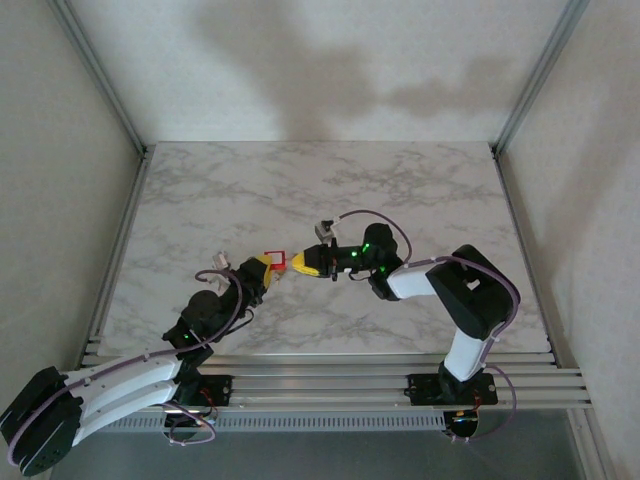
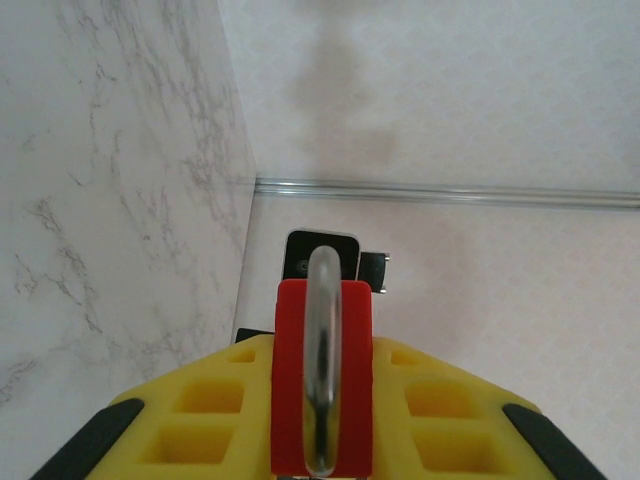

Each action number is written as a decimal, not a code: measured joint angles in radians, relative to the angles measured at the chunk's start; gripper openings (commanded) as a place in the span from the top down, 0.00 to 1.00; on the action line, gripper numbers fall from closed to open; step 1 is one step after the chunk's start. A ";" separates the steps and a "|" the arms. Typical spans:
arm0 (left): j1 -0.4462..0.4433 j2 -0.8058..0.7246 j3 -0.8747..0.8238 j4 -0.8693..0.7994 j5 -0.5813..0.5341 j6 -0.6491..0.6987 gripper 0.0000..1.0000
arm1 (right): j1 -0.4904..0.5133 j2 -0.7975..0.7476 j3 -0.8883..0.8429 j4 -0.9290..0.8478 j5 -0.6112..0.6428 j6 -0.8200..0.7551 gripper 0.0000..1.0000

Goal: Lock with the key

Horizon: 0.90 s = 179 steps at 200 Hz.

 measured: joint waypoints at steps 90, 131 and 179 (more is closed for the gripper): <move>-0.008 0.007 0.000 -0.006 0.001 -0.003 1.00 | 0.006 0.000 -0.063 0.084 0.061 0.027 1.00; -0.012 -0.007 0.000 -0.018 0.001 -0.003 1.00 | 0.006 -0.012 -0.074 0.091 0.067 0.029 1.00; -0.015 -0.027 0.000 -0.021 0.001 -0.003 1.00 | 0.006 -0.036 -0.079 0.090 0.068 0.031 1.00</move>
